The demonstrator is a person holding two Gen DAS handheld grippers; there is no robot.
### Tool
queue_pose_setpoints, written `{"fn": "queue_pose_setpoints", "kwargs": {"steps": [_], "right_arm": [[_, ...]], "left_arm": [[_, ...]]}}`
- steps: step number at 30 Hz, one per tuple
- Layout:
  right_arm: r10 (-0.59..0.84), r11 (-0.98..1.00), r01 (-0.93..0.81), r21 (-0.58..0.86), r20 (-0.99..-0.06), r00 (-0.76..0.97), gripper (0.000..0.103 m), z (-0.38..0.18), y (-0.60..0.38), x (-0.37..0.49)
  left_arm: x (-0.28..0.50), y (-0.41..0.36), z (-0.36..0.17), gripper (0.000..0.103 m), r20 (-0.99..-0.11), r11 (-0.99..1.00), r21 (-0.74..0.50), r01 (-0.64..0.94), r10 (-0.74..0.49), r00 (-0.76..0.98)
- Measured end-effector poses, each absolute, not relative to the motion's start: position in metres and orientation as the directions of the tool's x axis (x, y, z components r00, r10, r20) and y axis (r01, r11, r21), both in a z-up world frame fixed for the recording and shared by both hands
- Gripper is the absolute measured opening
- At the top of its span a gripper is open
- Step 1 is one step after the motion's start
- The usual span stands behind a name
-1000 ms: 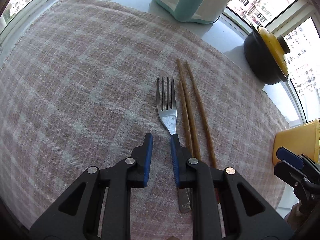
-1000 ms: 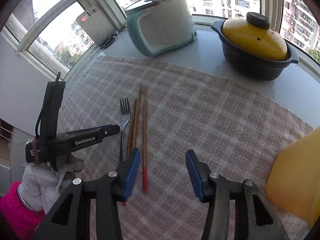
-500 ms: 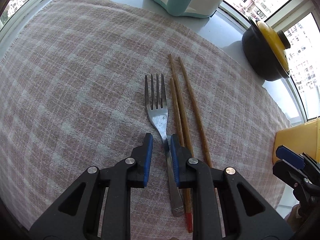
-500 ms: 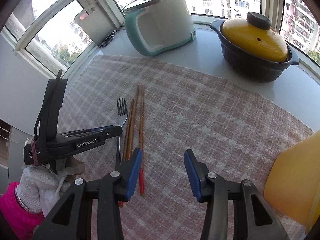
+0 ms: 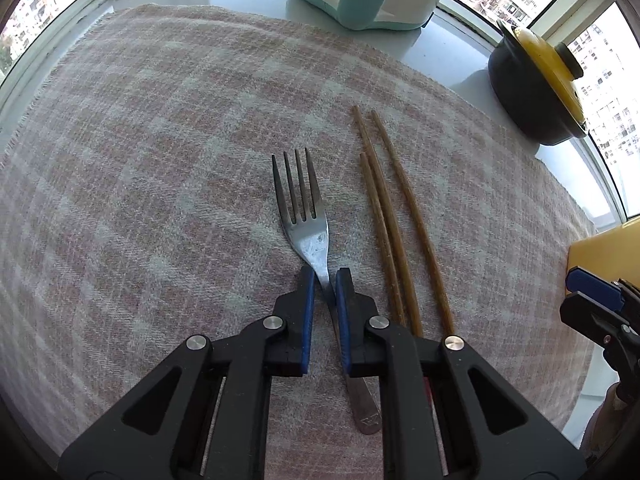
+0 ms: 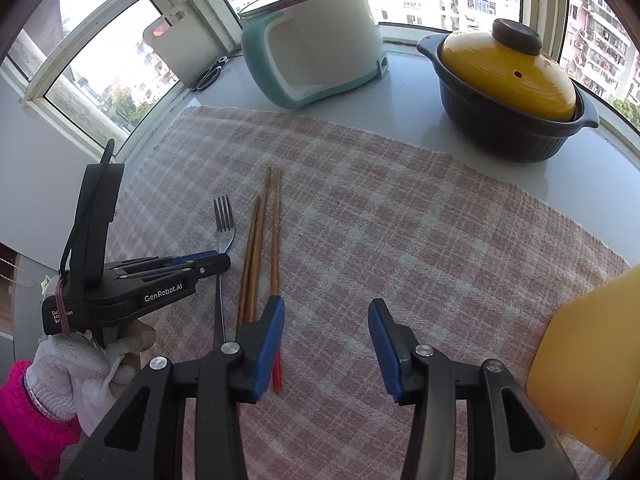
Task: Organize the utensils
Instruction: 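Grasp the silver fork with the left tool while the right tool grasps a chopstick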
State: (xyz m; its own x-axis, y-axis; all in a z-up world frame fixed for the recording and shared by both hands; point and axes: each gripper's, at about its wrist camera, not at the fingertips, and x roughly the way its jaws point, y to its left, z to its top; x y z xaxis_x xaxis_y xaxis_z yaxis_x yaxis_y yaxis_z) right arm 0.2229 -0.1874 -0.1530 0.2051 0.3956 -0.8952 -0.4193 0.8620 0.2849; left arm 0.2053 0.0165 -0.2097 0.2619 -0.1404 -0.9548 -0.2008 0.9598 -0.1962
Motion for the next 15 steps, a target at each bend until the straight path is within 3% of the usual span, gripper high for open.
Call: {"fn": "queue_pose_setpoints", "kwargs": {"steps": [15], "right_arm": [[0.399, 0.821, -0.468, 0.328, -0.915, 0.058, 0.037, -0.192, -0.129, 0.243]], "left_arm": [[0.192, 0.028, -0.209, 0.012, -0.954, 0.966, -0.166, -0.196, -0.106, 0.282]]}}
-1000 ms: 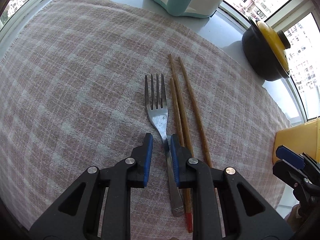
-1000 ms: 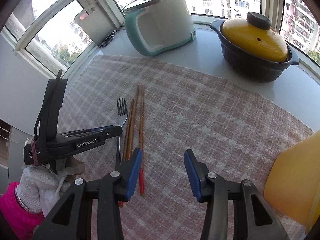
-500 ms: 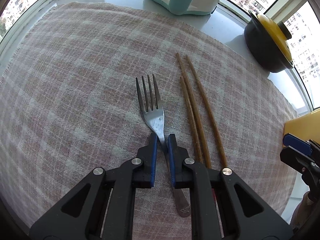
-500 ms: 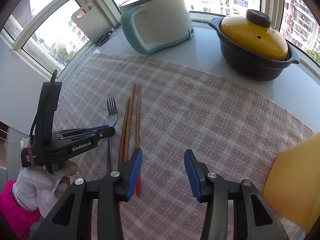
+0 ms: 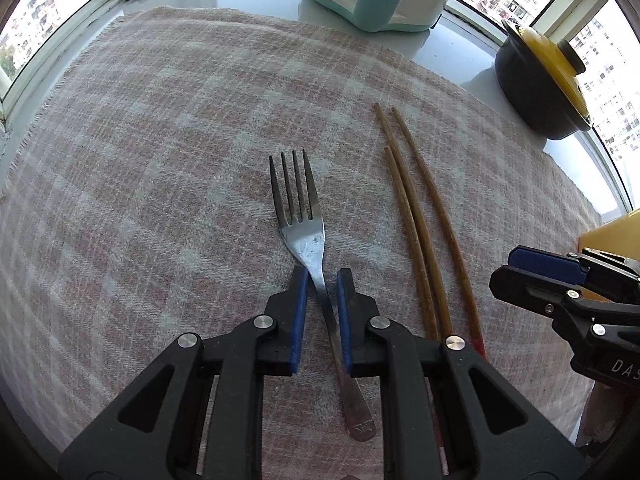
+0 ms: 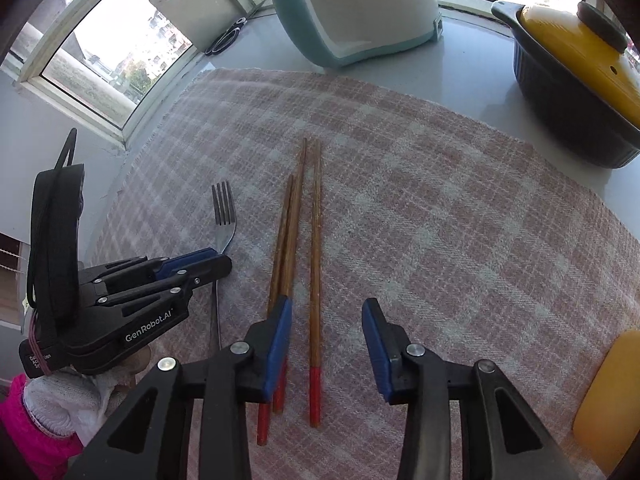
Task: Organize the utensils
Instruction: 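Grasp the silver fork with the left tool while the right tool grasps a chopstick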
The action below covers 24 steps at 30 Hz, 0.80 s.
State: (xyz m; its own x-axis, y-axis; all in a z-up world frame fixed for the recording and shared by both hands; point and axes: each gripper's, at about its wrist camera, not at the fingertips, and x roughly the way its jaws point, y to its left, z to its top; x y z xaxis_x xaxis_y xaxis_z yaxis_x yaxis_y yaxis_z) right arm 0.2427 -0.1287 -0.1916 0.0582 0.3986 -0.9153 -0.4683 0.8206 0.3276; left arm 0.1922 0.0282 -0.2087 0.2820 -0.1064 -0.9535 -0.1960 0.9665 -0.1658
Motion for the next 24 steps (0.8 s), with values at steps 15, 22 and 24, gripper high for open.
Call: {"fn": "queue_pose_setpoints", "kwargs": {"steps": [15, 22, 24], "right_arm": [[0.294, 0.831, -0.51, 0.221, -0.954, 0.065, 0.023, -0.212, -0.084, 0.262], [0.266, 0.837, -0.514, 0.187, -0.96, 0.084, 0.004, -0.214, -0.08, 0.265], [0.273, 0.84, -0.506, 0.194, -0.958, 0.086, 0.004, -0.214, -0.082, 0.265]], "left_arm": [[0.184, 0.051, -0.208, 0.006, -0.927, 0.926, -0.271, -0.262, -0.179, 0.329], [0.174, 0.057, -0.203, 0.005, -0.921, 0.922, -0.282, -0.264, -0.183, 0.344], [0.172, 0.058, -0.202, 0.005, -0.919, 0.92, -0.286, -0.267, -0.185, 0.348]]}}
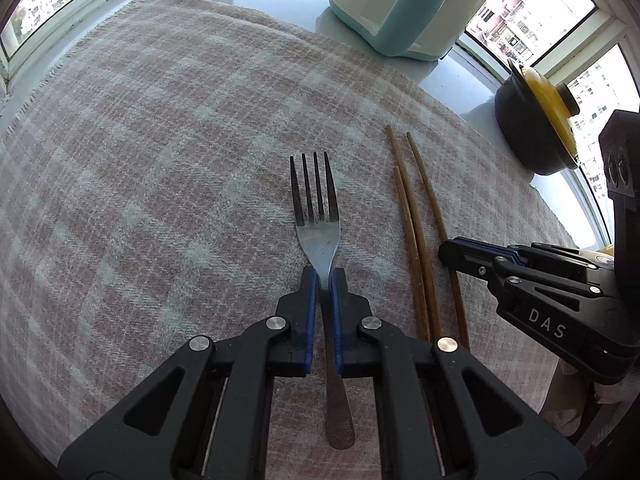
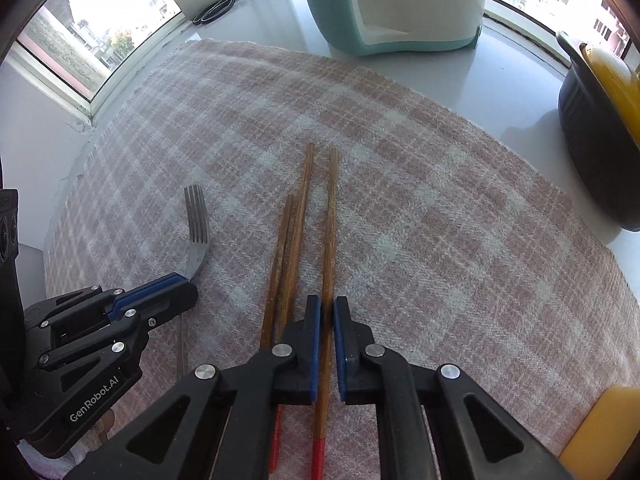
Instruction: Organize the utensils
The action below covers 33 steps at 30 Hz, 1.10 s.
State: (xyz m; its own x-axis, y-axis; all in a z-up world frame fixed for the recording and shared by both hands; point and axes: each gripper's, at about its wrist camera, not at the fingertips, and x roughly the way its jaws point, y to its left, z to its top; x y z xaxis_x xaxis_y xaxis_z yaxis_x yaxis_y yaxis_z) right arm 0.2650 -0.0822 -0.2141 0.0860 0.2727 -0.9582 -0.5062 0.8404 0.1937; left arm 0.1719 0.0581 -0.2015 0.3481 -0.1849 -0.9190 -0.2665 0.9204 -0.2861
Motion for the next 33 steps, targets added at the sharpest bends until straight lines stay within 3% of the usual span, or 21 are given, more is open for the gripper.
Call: {"fn": "queue_pose_setpoints", "kwargs": {"steps": [33], "right_arm": [[0.351, 0.846, -0.491, 0.208, -0.91, 0.221, 0.004, -0.168, -0.124, 0.232]], "left_arm": [[0.15, 0.055, -0.173, 0.003, -0.866, 0.903, -0.355, -0.244, -0.219, 0.449]]}}
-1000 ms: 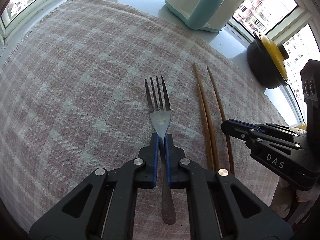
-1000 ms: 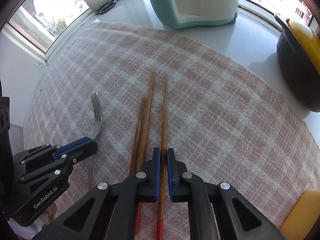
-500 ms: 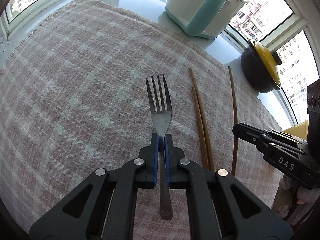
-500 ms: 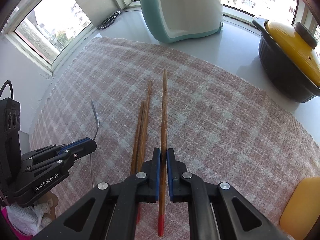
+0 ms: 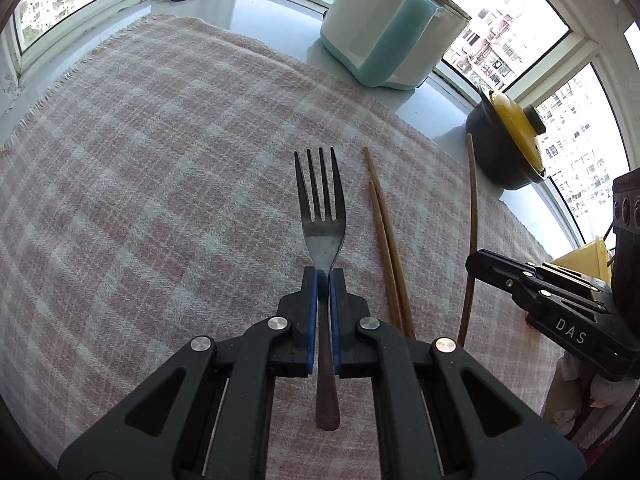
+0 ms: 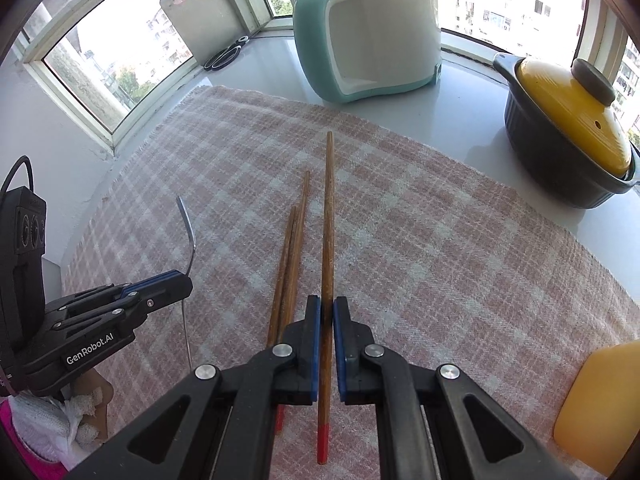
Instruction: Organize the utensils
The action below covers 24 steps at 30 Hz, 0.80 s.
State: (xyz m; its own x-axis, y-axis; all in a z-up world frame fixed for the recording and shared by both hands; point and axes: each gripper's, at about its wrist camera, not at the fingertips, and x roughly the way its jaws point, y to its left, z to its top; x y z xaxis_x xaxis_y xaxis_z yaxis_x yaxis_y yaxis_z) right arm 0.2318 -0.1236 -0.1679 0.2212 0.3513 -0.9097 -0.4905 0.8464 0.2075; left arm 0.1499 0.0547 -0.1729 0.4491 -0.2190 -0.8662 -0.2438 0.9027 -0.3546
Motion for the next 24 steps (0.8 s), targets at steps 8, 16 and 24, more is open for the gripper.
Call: {"fn": "queue_pose_setpoints", "kwargs": {"steps": [8, 16, 24], "right_arm": [[0.366, 0.845, -0.49, 0.214, -0.899, 0.239, 0.004, -0.16, -0.13, 0.226], [0.381, 0.847, -0.484, 0.218, -0.885, 0.268, 0.004, -0.15, -0.137, 0.223], [0.391, 0.848, -0.491, 0.198, -0.86, 0.327, 0.003, -0.128, -0.149, 0.212]], "left_arm": [[0.139, 0.044, -0.156, 0.003, -0.844, 0.915, -0.351, -0.2, -0.216, 0.491], [0.132, 0.034, -0.132, 0.003, -0.817, 0.927, -0.342, -0.151, -0.215, 0.535], [0.134, 0.02, -0.096, 0.0, -0.771, 0.95, -0.3, -0.084, -0.19, 0.607]]}}
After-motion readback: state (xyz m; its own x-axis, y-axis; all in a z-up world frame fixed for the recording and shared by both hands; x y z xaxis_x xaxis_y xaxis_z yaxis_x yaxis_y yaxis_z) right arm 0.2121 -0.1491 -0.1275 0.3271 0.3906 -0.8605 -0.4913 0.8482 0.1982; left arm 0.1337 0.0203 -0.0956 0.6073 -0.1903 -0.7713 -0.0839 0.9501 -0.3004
